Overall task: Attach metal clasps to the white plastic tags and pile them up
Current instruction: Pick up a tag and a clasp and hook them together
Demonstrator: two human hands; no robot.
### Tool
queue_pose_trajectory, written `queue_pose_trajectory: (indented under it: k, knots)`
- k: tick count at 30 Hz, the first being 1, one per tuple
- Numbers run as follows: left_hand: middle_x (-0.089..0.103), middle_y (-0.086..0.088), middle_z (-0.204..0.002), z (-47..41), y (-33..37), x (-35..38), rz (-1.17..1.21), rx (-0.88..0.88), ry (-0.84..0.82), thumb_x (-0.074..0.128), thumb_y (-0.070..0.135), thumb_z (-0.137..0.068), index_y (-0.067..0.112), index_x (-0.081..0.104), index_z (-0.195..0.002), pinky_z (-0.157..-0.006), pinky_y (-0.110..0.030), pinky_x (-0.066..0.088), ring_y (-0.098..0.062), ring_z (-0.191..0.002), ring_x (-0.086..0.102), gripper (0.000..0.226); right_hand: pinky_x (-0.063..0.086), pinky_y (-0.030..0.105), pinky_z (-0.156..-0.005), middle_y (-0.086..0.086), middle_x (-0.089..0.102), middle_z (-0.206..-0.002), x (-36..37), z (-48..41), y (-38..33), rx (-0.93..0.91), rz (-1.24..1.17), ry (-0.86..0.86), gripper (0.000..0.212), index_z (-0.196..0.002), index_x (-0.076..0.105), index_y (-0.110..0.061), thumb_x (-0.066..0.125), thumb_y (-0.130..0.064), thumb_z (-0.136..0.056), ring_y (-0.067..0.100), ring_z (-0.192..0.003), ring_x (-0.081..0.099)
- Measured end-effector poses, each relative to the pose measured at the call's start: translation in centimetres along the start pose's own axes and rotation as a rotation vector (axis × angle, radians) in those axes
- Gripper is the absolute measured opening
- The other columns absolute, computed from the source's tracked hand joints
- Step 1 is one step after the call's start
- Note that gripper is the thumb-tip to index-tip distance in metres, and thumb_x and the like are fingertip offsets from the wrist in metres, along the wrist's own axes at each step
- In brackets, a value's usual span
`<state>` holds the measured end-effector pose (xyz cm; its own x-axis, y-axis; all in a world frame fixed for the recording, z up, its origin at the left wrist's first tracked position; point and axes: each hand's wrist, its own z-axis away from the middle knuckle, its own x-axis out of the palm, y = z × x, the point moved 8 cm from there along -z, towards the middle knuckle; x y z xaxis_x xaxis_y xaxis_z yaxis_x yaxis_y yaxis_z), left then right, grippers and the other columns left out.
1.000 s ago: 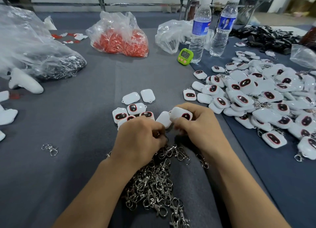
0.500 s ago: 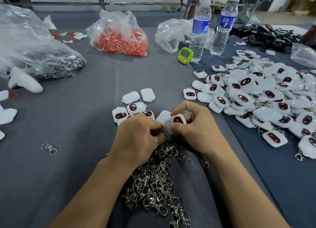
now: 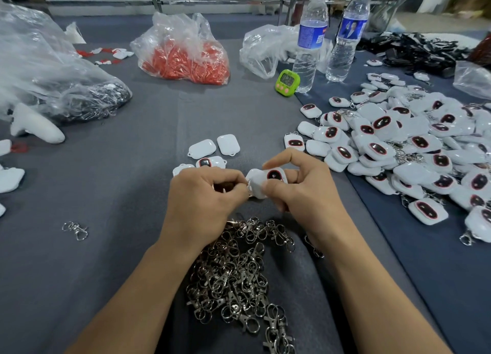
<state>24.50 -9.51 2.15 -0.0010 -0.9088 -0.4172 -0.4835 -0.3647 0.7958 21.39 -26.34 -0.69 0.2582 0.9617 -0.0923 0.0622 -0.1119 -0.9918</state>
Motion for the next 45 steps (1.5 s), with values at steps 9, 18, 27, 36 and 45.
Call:
queue_pose_trajectory:
  k: [9, 18, 27, 36, 45]
  knots:
    - [0.065, 0.011, -0.066, 0.1, 0.3, 0.7, -0.07, 0.092, -0.116, 0.072, 0.023, -0.074, 0.031, 0.075, -0.08, -0.059, -0.022, 0.044, -0.01, -0.065, 0.058, 0.011, 0.038, 0.024, -0.05, -0.006, 0.061, -0.052, -0.2, -0.1, -1.1, -0.102, 0.091, 0.048, 0.02, -0.089, 0.069, -0.03, 0.064, -0.017, -0.074, 0.01, -0.045, 0.047]
    - [0.065, 0.012, -0.064, 0.5, 0.3, 1.3, -0.28, 0.213, -0.161, 0.065, 0.034, -0.076, 0.025, 0.077, -0.073, -0.066, -0.038, 0.044, -0.011, -0.066, 0.049, 0.016, 0.047, 0.028, -0.058, -0.006, 0.067, -0.069, 0.2, 0.4, -1.7, -0.183, 0.385, 0.031, 0.019, -0.091, 0.067, -0.034, 0.071, -0.017, -0.083, 0.01, -0.059, 0.054]
    - [0.067, 0.01, -0.068, 0.6, -0.1, 1.9, -0.36, 0.225, -0.195, 0.073, 0.029, -0.074, 0.025, 0.081, -0.082, -0.069, -0.036, 0.049, -0.012, -0.071, 0.056, 0.012, 0.05, 0.025, -0.061, -0.009, 0.07, -0.075, 0.5, 0.8, -1.8, -0.191, 0.495, 0.054, 0.021, -0.093, 0.065, -0.037, 0.07, -0.019, -0.084, 0.011, -0.069, 0.063]
    - [0.064, 0.005, -0.068, 0.5, -0.7, 2.0, -0.327, 0.11, -0.239, 0.069, 0.036, -0.074, 0.029, 0.079, -0.078, -0.066, -0.036, 0.048, -0.015, -0.069, 0.056, 0.013, 0.045, 0.016, -0.057, -0.01, 0.068, -0.071, 0.5, 0.4, -1.8, -0.166, 0.524, 0.038, 0.019, -0.091, 0.065, -0.034, 0.068, -0.018, -0.082, 0.007, -0.068, 0.06]
    - [0.052, 0.008, -0.053, 0.1, -0.2, 0.6, -0.33, 0.084, -0.051, 0.069, 0.032, -0.073, 0.021, 0.067, -0.061, -0.058, -0.026, 0.037, -0.014, -0.063, 0.048, 0.016, 0.045, 0.018, -0.054, -0.011, 0.069, -0.067, 1.1, 0.7, -0.7, -0.123, 0.449, 0.075, 0.016, -0.085, 0.069, -0.034, 0.075, -0.019, -0.08, 0.007, -0.06, 0.06]
